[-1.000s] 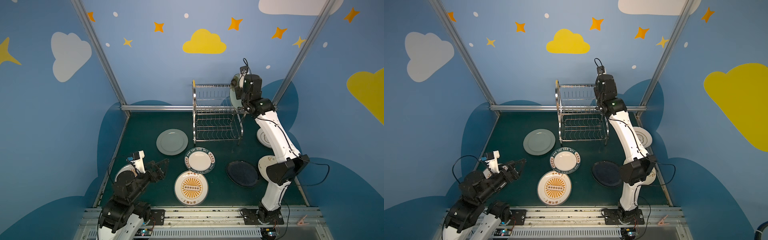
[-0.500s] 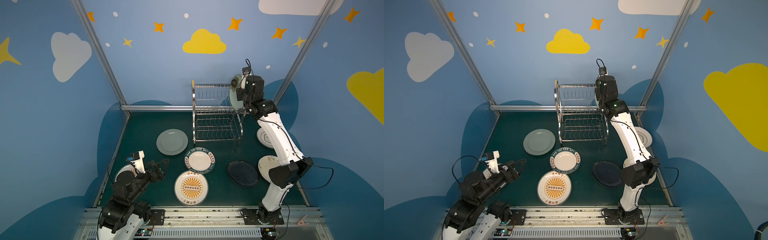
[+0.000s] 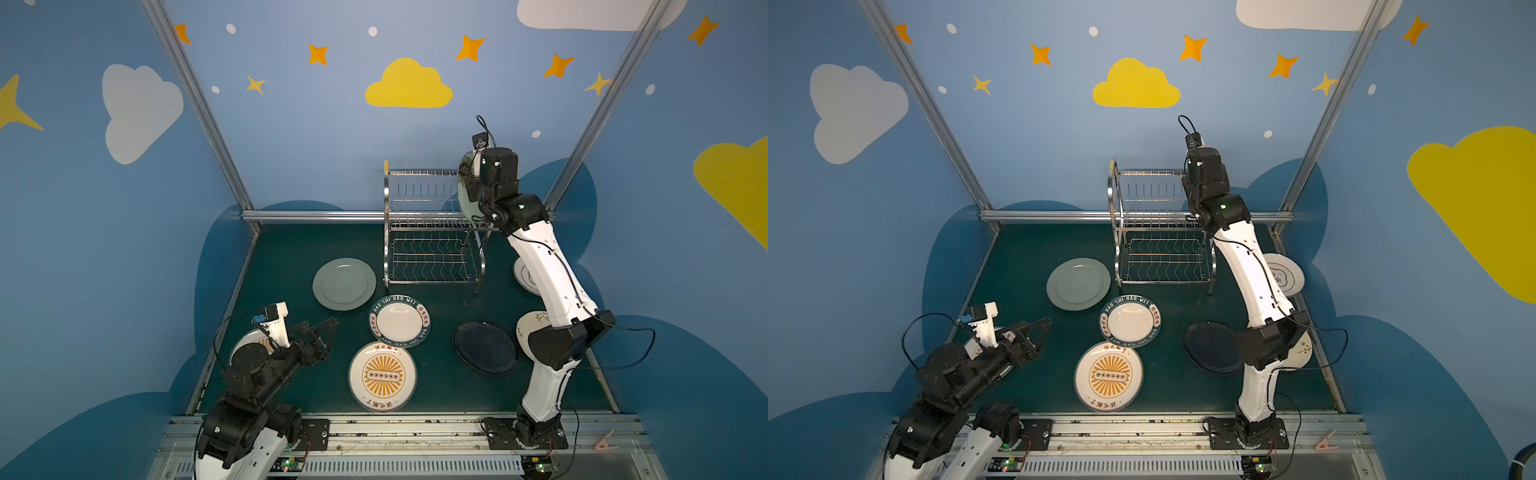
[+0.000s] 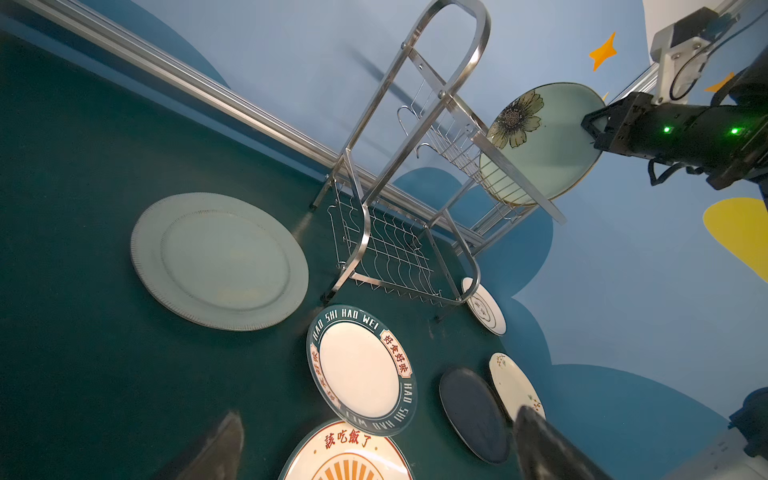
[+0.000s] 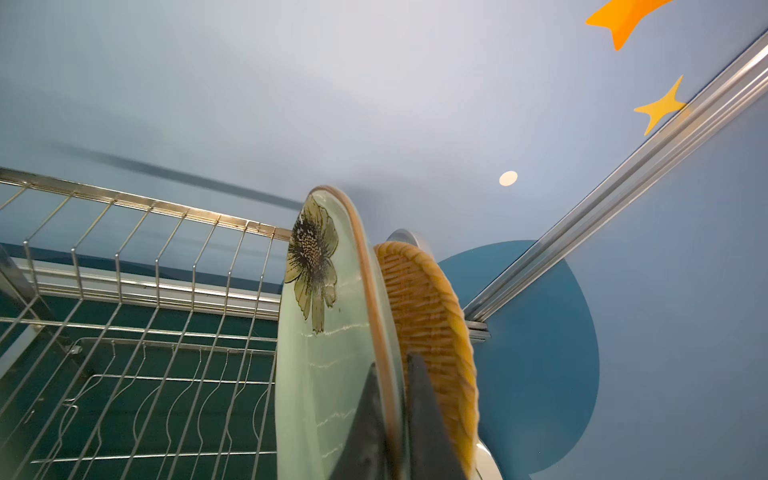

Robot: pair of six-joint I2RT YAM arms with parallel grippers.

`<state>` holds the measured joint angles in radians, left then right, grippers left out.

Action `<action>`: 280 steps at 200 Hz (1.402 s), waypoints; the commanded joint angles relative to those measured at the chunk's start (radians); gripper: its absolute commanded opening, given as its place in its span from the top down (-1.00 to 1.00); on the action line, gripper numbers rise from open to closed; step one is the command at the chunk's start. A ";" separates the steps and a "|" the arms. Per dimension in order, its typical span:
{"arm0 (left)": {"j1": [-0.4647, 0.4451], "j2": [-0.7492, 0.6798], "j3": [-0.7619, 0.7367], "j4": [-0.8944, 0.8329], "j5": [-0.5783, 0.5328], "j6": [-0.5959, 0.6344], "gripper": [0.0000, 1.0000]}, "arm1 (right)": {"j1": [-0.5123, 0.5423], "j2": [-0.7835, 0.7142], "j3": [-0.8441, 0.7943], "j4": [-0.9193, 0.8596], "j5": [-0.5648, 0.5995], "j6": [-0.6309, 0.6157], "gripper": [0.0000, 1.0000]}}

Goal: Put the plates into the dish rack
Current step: 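Lower the sunflower plate into the rack slot beside the wicker plate, then push the sunflower plate down into the slot and open the right gripper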

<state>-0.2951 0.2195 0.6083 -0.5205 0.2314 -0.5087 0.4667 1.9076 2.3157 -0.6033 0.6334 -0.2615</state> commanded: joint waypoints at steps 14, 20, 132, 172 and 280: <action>-0.003 -0.008 -0.008 0.016 -0.004 0.013 -1.00 | 0.029 0.035 0.105 0.132 0.064 -0.081 1.00; -0.003 -0.006 -0.009 0.015 -0.004 0.013 -1.00 | 0.030 0.042 0.113 0.137 0.073 -0.088 1.00; -0.002 -0.004 -0.008 0.017 0.002 0.015 -1.00 | 0.047 0.122 0.204 0.095 0.149 -0.090 1.00; -0.002 -0.003 -0.009 0.019 0.008 0.015 -1.00 | 0.049 0.106 0.200 0.103 0.185 -0.110 1.00; -0.001 -0.003 -0.009 0.022 0.014 0.016 -1.00 | 0.049 0.008 0.013 0.186 0.236 -0.132 1.00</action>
<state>-0.2951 0.2195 0.6083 -0.5198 0.2356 -0.5087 0.5262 1.9694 2.3447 -0.4885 0.8059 -0.3737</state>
